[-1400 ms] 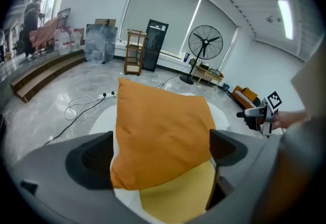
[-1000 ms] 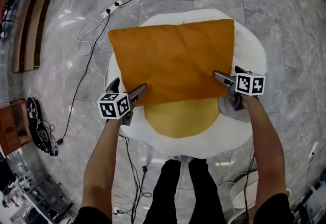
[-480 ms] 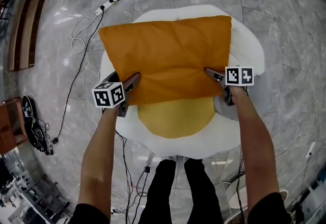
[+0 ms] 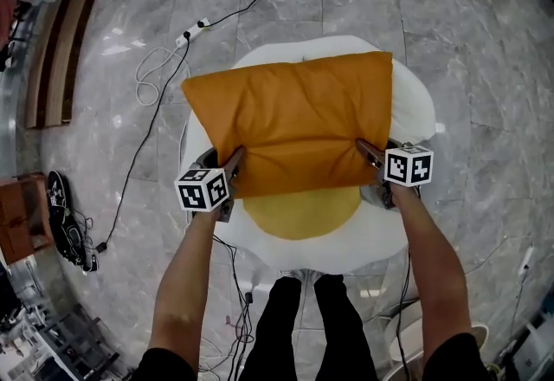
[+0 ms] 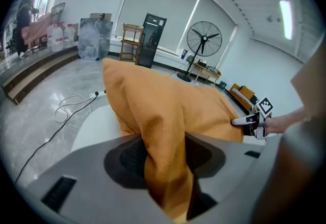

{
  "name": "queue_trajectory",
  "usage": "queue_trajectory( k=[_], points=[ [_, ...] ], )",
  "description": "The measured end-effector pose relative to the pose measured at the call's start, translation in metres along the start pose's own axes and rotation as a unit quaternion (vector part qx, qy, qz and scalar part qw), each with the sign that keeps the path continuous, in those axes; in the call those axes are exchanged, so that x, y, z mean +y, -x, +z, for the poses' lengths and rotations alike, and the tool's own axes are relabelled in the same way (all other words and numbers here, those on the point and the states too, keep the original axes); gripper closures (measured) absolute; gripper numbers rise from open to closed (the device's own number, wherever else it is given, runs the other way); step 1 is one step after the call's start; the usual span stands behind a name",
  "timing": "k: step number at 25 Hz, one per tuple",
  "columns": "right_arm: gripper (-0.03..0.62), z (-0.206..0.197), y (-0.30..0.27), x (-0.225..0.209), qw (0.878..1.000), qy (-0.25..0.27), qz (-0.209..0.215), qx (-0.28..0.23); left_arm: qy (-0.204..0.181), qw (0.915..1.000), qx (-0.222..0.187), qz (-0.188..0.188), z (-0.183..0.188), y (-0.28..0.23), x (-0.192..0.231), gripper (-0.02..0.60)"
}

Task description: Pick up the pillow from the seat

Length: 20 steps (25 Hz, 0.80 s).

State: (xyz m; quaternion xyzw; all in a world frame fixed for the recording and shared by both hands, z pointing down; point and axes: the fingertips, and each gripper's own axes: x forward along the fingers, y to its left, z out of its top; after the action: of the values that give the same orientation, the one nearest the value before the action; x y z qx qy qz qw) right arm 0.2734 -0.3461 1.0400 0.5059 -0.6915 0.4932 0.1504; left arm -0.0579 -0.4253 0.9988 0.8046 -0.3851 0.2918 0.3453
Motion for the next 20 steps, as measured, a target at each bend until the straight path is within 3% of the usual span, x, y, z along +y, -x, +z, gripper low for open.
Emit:
queue_trajectory(
  k=[8, 20],
  points=[
    [0.399, 0.027, 0.116, 0.058, 0.997, 0.029, 0.000, -0.077, -0.023, 0.9971, -0.072, -0.010, 0.044, 0.099, -0.067, 0.377],
    [0.398, 0.040, 0.307, 0.173, 0.988, 0.036, -0.027, -0.149, -0.083, 0.9869, -0.132, -0.041, 0.117, 0.281, -0.165, 0.379]
  ],
)
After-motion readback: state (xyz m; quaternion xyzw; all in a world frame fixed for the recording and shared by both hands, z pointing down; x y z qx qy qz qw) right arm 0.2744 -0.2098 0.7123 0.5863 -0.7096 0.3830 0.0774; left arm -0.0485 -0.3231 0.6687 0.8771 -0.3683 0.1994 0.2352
